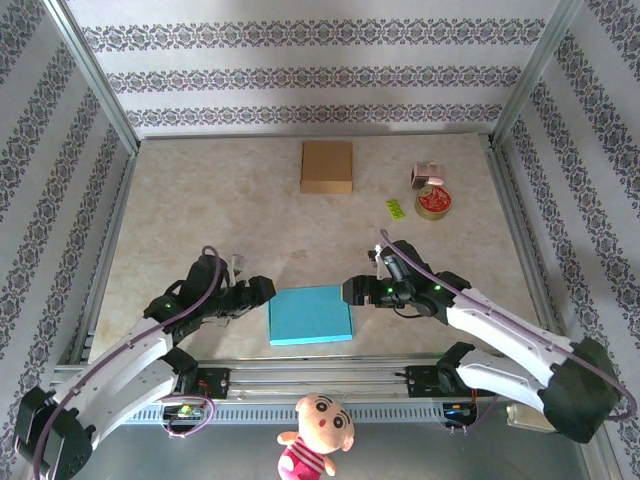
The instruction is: Fold the paper box
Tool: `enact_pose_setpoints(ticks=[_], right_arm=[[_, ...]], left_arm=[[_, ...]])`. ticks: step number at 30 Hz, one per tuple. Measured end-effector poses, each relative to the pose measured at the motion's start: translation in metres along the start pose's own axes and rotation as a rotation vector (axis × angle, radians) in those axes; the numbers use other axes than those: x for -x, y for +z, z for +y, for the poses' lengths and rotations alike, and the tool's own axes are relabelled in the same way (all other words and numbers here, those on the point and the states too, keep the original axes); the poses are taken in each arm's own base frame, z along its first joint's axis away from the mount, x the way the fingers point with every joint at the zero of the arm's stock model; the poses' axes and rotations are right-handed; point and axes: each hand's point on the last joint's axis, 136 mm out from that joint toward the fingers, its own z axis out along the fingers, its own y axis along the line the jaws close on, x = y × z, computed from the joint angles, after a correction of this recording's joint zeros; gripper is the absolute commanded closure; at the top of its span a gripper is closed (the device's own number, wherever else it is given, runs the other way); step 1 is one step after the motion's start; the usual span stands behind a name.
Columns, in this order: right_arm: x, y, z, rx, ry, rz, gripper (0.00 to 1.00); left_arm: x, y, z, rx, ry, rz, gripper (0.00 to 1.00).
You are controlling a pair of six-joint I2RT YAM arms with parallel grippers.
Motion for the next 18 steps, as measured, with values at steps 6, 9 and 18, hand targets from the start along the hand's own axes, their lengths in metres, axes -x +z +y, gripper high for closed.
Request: enact_pose_setpoints(ticks=[6,9,18], right_arm=[[-0.019,0.037,-0.013,-0.047,0.016,0.116,0.31],[-0.03,0.053,-0.008,-0.029,0.013,0.17,0.42],[-0.024,0.066,-0.009,-0.076,0.098,0.168,0.5]], left_arm=[[-0.017,0.031,0.018,0.063,0.0,0.072,0.25],[-0.024,0.045,0.023,0.093,0.006,0.107,0.29],[-0.007,0.06,0.036,0.221,0.0,0.047,0.56]])
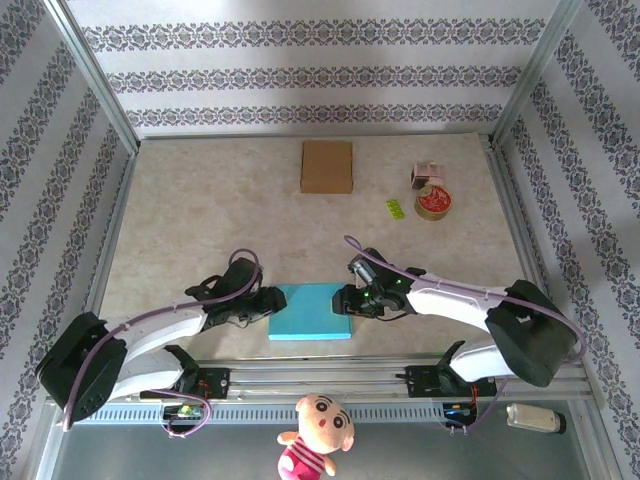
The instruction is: Fold the paper box
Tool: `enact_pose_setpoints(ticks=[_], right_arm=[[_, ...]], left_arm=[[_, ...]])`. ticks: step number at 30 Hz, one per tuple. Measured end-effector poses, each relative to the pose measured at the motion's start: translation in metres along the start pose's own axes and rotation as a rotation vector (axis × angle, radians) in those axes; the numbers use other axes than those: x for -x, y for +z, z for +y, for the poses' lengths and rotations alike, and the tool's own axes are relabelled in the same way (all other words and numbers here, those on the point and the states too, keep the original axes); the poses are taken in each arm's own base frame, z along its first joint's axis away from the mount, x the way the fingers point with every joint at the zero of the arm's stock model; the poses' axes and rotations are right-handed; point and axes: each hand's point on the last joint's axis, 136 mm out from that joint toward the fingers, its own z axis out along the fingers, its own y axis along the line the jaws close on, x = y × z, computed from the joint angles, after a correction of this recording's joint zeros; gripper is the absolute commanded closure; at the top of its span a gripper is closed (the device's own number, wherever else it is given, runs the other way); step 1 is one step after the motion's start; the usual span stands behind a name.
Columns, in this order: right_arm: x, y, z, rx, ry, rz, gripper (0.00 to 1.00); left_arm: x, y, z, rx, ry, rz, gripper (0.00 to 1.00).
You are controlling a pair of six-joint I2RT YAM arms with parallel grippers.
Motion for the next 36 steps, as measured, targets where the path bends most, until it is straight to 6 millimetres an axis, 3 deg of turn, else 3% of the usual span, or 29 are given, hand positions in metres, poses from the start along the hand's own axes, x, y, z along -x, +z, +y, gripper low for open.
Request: enact_pose_setpoints(ticks=[4,8,16,22,26,31,36], right_arm=[[0.028,0.008,0.011,-0.008,0.018,-0.047,0.5],[0.083,0.022,0.029,0.008,0.034,-0.135,0.51],[0.204,0.057,0.067,0.024,0.026,-0.305,0.51],[0.273,0.07,0.092,0.037,-0.002,-0.412,0.51],[0.304,0.072,0.111,0.061,-0.013,-0.47,0.5],[0.334,0.087,0.12,0.058,0.0,-0.513,0.47],[0.338,0.105,0.115,0.037,0.012,-0.497,0.37]], left_arm=[[0.03,0.001,0.006,0.072,-0.016,-0.084,0.57],[0.073,-0.001,0.018,0.111,-0.075,-0.162,0.58],[0.184,-0.006,0.043,0.186,-0.095,-0.349,0.6],[0.267,-0.001,0.061,0.182,-0.111,-0.435,0.6],[0.304,-0.004,0.071,0.167,-0.11,-0.48,0.6],[0.338,0.0,0.08,0.163,-0.079,-0.504,0.56],[0.359,0.002,0.082,0.139,-0.052,-0.512,0.5]])
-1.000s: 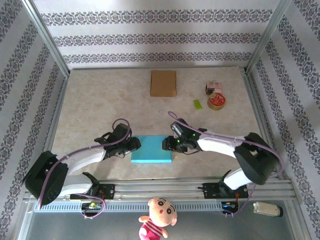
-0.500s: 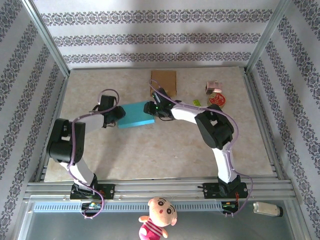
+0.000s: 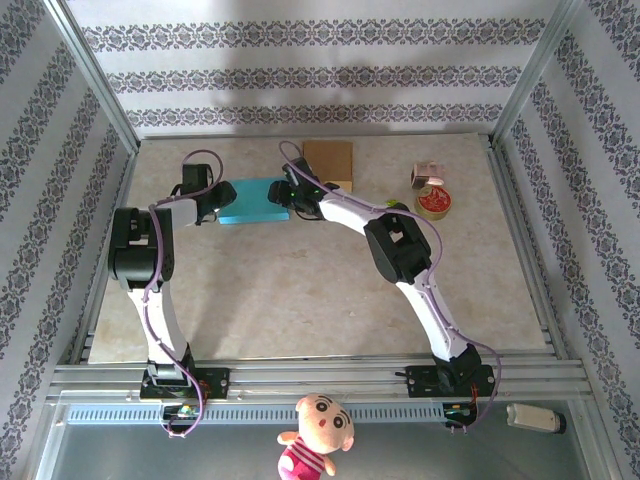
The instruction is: Fold the paper box
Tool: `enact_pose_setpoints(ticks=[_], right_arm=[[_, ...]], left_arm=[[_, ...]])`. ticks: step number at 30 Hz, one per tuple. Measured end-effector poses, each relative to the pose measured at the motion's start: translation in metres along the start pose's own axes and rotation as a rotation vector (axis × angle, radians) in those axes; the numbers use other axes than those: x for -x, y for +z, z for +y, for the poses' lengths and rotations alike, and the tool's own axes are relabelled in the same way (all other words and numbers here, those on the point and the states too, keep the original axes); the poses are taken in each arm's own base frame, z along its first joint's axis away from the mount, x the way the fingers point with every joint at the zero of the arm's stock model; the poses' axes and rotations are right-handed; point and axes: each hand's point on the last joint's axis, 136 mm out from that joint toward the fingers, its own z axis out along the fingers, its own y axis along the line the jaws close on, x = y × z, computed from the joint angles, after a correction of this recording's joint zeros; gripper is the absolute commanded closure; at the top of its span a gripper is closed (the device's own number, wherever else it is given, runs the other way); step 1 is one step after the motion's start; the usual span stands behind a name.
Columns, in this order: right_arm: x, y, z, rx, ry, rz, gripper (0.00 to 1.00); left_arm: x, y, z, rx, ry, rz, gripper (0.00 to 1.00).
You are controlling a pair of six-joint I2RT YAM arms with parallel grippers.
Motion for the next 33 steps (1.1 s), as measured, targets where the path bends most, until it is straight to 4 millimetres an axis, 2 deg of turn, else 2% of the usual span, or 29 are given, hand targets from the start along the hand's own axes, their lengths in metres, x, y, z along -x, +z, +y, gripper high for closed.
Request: enact_pose_setpoints(ticks=[3,6,9,12,16,19,21,24,27,30,33], right_arm=[[-0.001,-0.002,0.004,0.01,-0.015,0.004,0.23],[-0.004,-0.01,0.013,0.038,-0.066,0.026,0.05],[-0.007,-0.031,0.028,0.079,-0.121,0.046,0.02],[0.001,-0.063,0.044,0.119,-0.17,0.028,0.02],[0.024,-0.123,0.071,0.183,-0.237,-0.042,0.02],[0.042,-0.17,0.081,0.217,-0.275,-0.109,0.02],[0.053,-0.2,0.081,0.227,-0.301,-0.156,0.02],[0.064,-0.247,0.068,0.209,-0.342,-0.236,0.02],[0.071,-0.293,0.042,0.151,-0.38,-0.332,0.02],[0.073,-0.337,0.009,0.074,-0.414,-0.441,0.02],[0.07,-0.371,-0.032,-0.028,-0.449,-0.55,0.02]], left_arm=[[-0.001,-0.001,-0.003,-0.015,0.012,0.007,0.43],[0.0,-0.008,-0.007,-0.024,0.016,0.005,0.37],[0.004,-0.024,-0.017,-0.04,0.024,-0.014,0.28],[0.017,-0.049,-0.03,-0.062,0.034,-0.054,0.22],[0.034,-0.09,-0.048,-0.097,0.047,-0.123,0.14],[0.041,-0.126,-0.057,-0.113,0.063,-0.171,0.1],[0.046,-0.154,-0.063,-0.116,0.079,-0.209,0.09],[0.054,-0.203,-0.074,-0.137,0.104,-0.289,0.08],[0.047,-0.253,-0.084,-0.179,0.136,-0.366,0.07],[0.021,-0.288,-0.09,-0.211,0.168,-0.407,0.06],[-0.02,-0.298,-0.085,-0.193,0.203,-0.393,0.05]])
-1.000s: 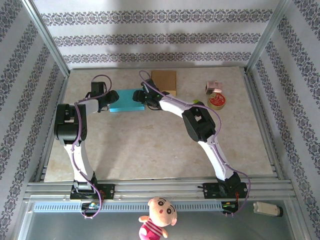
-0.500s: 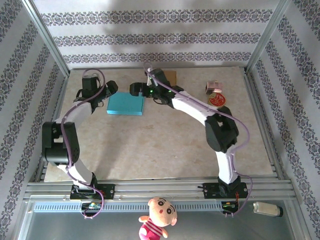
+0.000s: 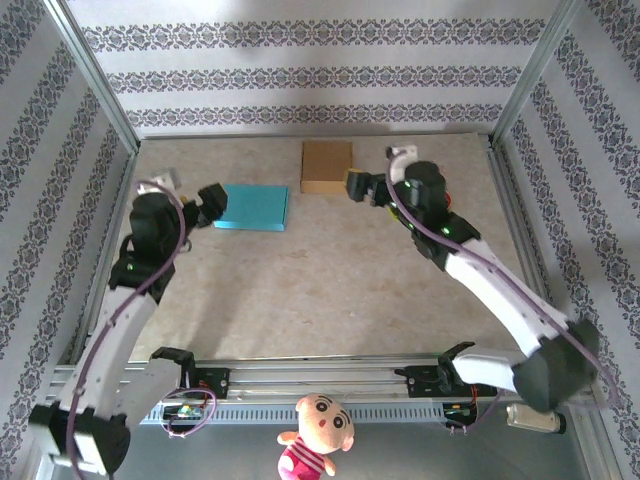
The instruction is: Fold the paper box
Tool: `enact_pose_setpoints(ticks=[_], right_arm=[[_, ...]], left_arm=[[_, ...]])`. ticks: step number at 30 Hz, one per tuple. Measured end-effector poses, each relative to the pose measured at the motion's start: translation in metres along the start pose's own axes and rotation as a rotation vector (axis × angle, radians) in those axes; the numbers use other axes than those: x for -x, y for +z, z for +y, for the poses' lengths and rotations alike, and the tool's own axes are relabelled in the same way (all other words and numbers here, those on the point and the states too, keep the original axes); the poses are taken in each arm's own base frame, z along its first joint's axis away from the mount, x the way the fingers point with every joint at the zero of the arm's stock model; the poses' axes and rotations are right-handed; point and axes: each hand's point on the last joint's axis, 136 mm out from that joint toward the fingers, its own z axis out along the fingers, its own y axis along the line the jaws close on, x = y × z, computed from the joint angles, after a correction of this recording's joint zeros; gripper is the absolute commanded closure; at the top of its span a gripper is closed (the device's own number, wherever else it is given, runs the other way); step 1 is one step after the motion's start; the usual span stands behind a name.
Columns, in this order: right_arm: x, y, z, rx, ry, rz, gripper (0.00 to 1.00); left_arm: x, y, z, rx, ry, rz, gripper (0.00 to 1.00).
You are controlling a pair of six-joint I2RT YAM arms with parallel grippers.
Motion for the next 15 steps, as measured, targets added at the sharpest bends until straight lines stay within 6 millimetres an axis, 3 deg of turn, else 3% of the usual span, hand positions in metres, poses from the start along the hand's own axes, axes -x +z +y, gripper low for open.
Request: enact_pose_setpoints(ticks=[3,8,11,15], right_arm=[[-0.024,-0.019,-0.043,-0.128,-0.043,-0.031,0.02],[-0.089,-0.03,-0.127,-0.355,-0.018,0.043,0.02],[-0.126,-0.035,-0.174,-0.483,0.001,0.088,0.02],[-0.162,-0.021,-0.201,-0.541,-0.019,0.179,0.02]], left_arm=[[-0.046,-0.009,0.016,0.073,0.047,0.057,0.03],[-0.103,-0.008,0.08,0.31,0.128,0.123,0.0],[-0.122,-0.01,0.111,0.426,0.201,0.131,0.01],[-0.12,-0.01,0.124,0.487,0.287,0.106,0.01]])
